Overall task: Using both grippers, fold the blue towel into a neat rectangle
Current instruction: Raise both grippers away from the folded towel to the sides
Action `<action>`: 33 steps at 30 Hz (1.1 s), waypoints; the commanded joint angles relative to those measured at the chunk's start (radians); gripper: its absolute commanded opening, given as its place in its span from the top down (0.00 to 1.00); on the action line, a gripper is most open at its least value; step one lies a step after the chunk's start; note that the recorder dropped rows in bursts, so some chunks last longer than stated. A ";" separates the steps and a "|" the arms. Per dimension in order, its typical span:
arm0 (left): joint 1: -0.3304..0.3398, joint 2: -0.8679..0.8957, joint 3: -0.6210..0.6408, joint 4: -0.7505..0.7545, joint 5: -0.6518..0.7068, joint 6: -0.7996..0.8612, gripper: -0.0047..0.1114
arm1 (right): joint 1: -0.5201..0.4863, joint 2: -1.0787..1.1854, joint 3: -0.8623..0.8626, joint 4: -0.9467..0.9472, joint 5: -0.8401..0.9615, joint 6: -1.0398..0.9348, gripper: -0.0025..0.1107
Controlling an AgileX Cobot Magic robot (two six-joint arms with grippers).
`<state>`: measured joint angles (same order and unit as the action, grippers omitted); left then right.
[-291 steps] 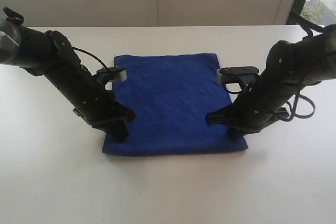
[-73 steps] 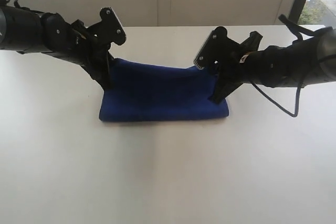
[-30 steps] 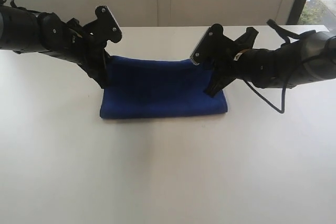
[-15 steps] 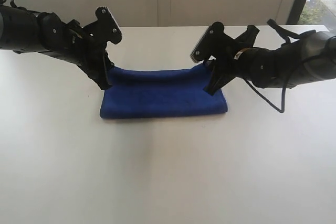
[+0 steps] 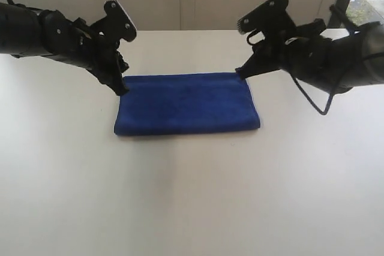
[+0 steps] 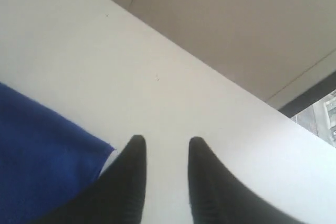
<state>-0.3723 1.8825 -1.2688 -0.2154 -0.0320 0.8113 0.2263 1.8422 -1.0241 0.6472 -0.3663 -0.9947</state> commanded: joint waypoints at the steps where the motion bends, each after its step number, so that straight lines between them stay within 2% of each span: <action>1: 0.053 -0.047 -0.033 -0.042 0.069 -0.180 0.91 | -0.023 -0.077 -0.020 0.094 0.139 0.005 0.90; 2: 0.065 -0.052 -0.041 -0.042 0.106 -0.220 0.96 | -0.036 -0.086 -0.033 0.128 0.204 0.005 0.95; 3: 0.081 -0.054 -0.052 -0.042 0.160 -0.264 0.96 | -0.051 -0.093 -0.048 0.164 0.268 0.005 0.98; 6: 0.129 -0.056 -0.076 -0.047 0.316 -0.382 0.96 | -0.102 -0.095 -0.088 0.217 0.460 0.027 0.98; 10: 0.175 -0.056 -0.080 -0.047 0.471 -0.485 0.96 | -0.170 -0.095 -0.119 0.196 0.630 0.149 0.98; 13: 0.193 -0.056 -0.080 -0.047 0.542 -0.519 0.96 | -0.205 -0.095 -0.125 0.110 0.725 0.262 0.98; 17: 0.198 -0.056 -0.080 -0.060 0.621 -0.646 0.96 | -0.221 -0.095 -0.132 -0.148 0.851 0.523 0.98; 22: 0.198 -0.052 -0.080 -0.065 0.639 -0.734 0.96 | -0.221 -0.091 -0.132 -0.404 0.943 0.765 0.98; 28: 0.198 0.032 -0.080 -0.103 0.587 -0.767 0.96 | -0.215 -0.011 -0.174 -0.392 0.948 0.790 0.98; 33: 0.196 0.070 -0.080 -0.125 0.617 -0.751 0.96 | -0.208 0.032 -0.187 -0.368 0.955 0.790 0.98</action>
<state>-0.1771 1.9504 -1.3462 -0.3191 0.5605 0.0589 0.0135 1.8657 -1.2032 0.2707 0.5813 -0.2094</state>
